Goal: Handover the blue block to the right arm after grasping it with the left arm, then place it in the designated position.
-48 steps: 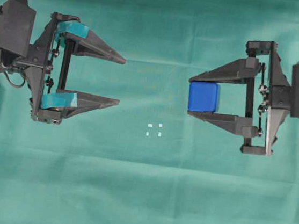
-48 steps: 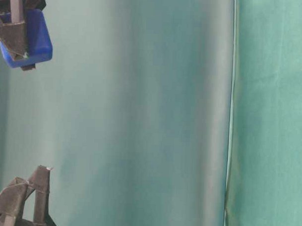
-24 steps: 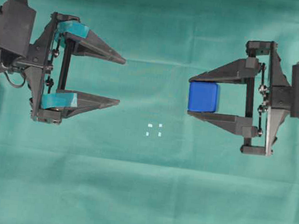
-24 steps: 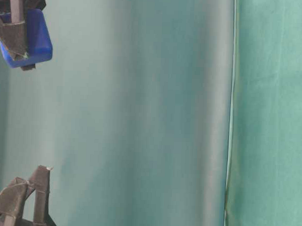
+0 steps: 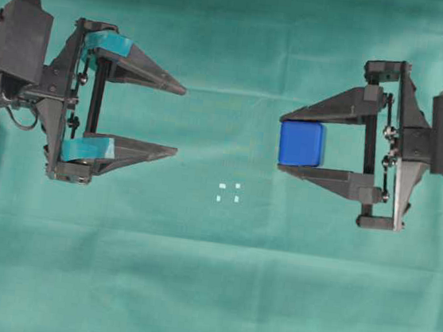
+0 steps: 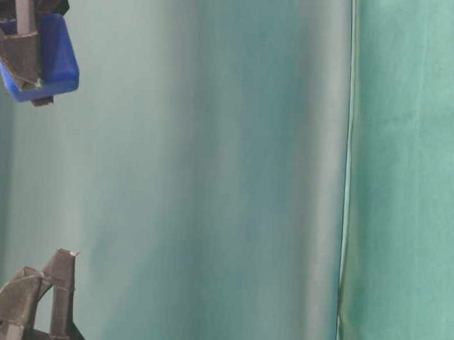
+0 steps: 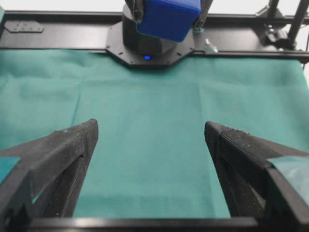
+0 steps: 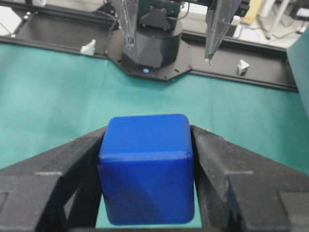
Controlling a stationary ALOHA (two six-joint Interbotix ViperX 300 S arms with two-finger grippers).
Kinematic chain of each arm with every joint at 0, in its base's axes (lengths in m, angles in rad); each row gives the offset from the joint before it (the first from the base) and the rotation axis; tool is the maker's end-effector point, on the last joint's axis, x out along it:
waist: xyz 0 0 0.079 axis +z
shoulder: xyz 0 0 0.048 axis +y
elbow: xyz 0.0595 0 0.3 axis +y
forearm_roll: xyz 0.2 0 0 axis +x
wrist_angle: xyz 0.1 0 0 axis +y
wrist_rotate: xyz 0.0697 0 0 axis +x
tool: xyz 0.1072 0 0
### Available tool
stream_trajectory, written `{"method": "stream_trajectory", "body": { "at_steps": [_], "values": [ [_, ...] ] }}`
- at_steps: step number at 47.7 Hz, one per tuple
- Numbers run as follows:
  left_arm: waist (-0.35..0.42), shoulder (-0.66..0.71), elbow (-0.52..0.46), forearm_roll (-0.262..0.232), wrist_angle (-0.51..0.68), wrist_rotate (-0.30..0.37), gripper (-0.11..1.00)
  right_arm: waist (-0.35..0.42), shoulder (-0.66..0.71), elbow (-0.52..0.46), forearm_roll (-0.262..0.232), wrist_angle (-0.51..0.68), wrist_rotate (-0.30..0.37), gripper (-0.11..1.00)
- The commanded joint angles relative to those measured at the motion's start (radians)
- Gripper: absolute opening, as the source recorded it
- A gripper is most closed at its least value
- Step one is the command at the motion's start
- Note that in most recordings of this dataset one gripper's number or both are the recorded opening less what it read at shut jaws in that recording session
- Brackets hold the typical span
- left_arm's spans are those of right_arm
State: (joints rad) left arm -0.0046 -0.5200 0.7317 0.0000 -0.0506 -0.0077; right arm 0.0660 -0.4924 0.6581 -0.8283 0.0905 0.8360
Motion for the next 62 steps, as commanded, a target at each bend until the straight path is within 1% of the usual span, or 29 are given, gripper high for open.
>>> {"method": "stream_trajectory", "body": {
  "at_steps": [1, 32, 38, 48, 56, 62],
  "values": [
    [0.003, -0.005, -0.018, 0.002, -0.005, 0.0, 1.0, 0.002, -0.014, -0.012, 0.003, -0.003, 0.002, 0.52],
    [0.002, -0.005, -0.02, 0.002, -0.005, 0.0, 1.0, 0.003, -0.014, -0.011, 0.005, -0.002, 0.003, 0.52],
    [0.003, -0.005, -0.018, 0.002, -0.005, 0.0, 1.0, 0.006, -0.014, -0.009, 0.008, 0.014, 0.003, 0.52],
    [0.003, -0.005, -0.02, 0.002, -0.005, 0.0, 1.0, 0.011, -0.008, -0.011, 0.035, 0.057, 0.003, 0.52],
    [0.003, -0.005, -0.018, 0.002, -0.005, 0.0, 1.0, 0.028, 0.002, -0.009, 0.058, 0.133, 0.002, 0.52],
    [0.003, -0.003, -0.018, 0.002, -0.005, 0.002, 1.0, 0.051, 0.005, -0.009, 0.087, 0.201, -0.003, 0.52]
  ]
}}
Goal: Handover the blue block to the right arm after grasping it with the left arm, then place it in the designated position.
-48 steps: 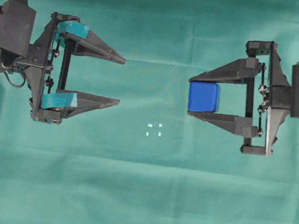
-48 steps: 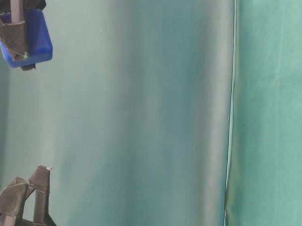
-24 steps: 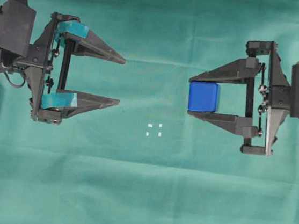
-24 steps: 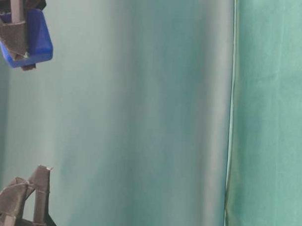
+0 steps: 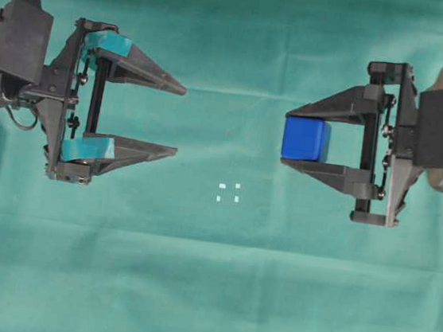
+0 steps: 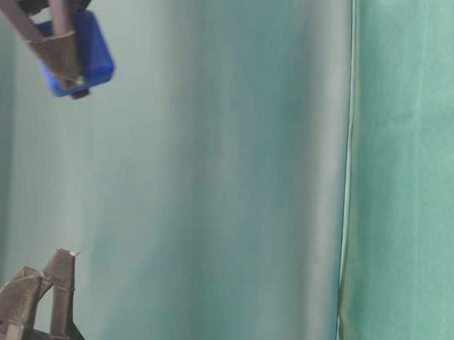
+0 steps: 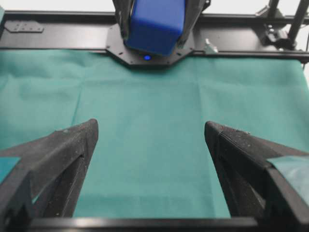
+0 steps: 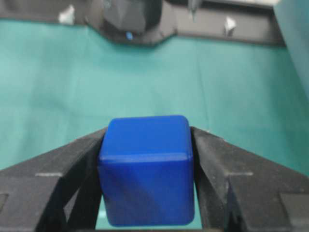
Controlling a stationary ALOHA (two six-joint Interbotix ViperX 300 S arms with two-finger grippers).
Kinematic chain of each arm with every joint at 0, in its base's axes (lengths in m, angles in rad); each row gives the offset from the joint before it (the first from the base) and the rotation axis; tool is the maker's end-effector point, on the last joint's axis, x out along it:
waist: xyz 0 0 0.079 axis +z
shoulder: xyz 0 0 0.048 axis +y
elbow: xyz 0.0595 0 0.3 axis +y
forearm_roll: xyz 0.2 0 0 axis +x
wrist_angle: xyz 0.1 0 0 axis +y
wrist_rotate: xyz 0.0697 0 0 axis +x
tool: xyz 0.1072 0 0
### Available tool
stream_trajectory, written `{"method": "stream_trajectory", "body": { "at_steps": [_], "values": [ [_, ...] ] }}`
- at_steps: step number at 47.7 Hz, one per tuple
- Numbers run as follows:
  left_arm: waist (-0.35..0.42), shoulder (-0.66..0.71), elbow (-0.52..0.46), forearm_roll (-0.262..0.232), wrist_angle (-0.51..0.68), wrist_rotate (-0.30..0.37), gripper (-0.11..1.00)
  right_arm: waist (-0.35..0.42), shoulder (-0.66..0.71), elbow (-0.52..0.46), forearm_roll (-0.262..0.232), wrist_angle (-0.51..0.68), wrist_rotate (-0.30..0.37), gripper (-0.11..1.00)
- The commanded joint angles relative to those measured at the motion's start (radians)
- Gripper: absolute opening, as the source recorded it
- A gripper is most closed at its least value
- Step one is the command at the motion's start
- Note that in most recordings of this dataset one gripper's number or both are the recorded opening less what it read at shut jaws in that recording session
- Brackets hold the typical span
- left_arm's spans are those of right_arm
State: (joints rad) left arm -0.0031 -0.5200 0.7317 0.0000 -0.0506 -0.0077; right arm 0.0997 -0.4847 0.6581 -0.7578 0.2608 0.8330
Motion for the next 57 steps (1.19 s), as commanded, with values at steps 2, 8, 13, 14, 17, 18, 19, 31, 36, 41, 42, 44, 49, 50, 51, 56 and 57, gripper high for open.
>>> {"method": "stream_trajectory", "body": {
  "at_steps": [2, 8, 13, 14, 17, 18, 19, 31, 36, 41, 42, 44, 49, 50, 51, 56, 57],
  "values": [
    [0.0, -0.005, -0.018, 0.002, -0.005, 0.002, 1.0, 0.028, -0.003, -0.011, 0.031, 0.057, -0.002, 0.52],
    [0.0, -0.005, -0.02, 0.002, -0.005, 0.0, 1.0, 0.054, -0.003, -0.011, 0.057, 0.12, -0.002, 0.52],
    [0.002, -0.003, -0.02, 0.002, -0.005, 0.0, 1.0, 0.071, -0.003, -0.011, 0.072, 0.158, -0.002, 0.52],
    [0.002, -0.003, -0.018, 0.002, -0.005, 0.0, 1.0, 0.072, -0.003, -0.009, 0.075, 0.161, -0.002, 0.52],
    [0.002, -0.003, -0.02, 0.002, -0.005, 0.0, 1.0, 0.074, -0.003, -0.011, 0.077, 0.169, -0.002, 0.52],
    [0.002, -0.003, -0.02, 0.0, -0.005, 0.0, 1.0, 0.074, -0.003, -0.011, 0.077, 0.17, -0.002, 0.52],
    [0.002, -0.005, -0.02, 0.002, -0.005, 0.0, 1.0, 0.074, -0.003, -0.009, 0.077, 0.169, -0.002, 0.52],
    [0.0, -0.005, -0.02, 0.002, -0.005, 0.0, 1.0, 0.074, 0.005, -0.011, 0.077, 0.169, -0.005, 0.52],
    [0.0, -0.003, -0.02, 0.002, -0.005, 0.0, 1.0, 0.074, 0.018, -0.012, 0.077, 0.17, -0.005, 0.52],
    [0.002, -0.003, -0.018, 0.002, -0.005, 0.0, 1.0, 0.074, 0.04, -0.009, 0.077, 0.169, -0.003, 0.52],
    [0.002, -0.003, -0.02, 0.002, -0.005, 0.0, 1.0, 0.074, 0.046, -0.009, 0.077, 0.167, -0.003, 0.52],
    [0.002, -0.003, -0.018, 0.002, -0.005, 0.0, 1.0, 0.074, 0.06, -0.011, 0.077, 0.166, -0.003, 0.52],
    [0.002, -0.003, -0.02, 0.002, -0.005, 0.0, 1.0, 0.072, 0.109, -0.014, 0.075, 0.15, 0.002, 0.52],
    [0.002, -0.003, -0.02, 0.002, -0.005, 0.0, 1.0, 0.071, 0.118, -0.015, 0.075, 0.144, 0.002, 0.52],
    [0.002, -0.003, -0.018, 0.002, -0.005, 0.0, 1.0, 0.069, 0.127, -0.015, 0.075, 0.135, 0.003, 0.52],
    [0.002, -0.003, -0.018, 0.002, -0.005, 0.0, 1.0, 0.049, 0.189, -0.018, 0.075, 0.074, 0.005, 0.52],
    [0.0, -0.003, -0.02, 0.002, -0.005, 0.0, 1.0, 0.044, 0.198, -0.02, 0.075, 0.061, 0.005, 0.52]
  ]
}}
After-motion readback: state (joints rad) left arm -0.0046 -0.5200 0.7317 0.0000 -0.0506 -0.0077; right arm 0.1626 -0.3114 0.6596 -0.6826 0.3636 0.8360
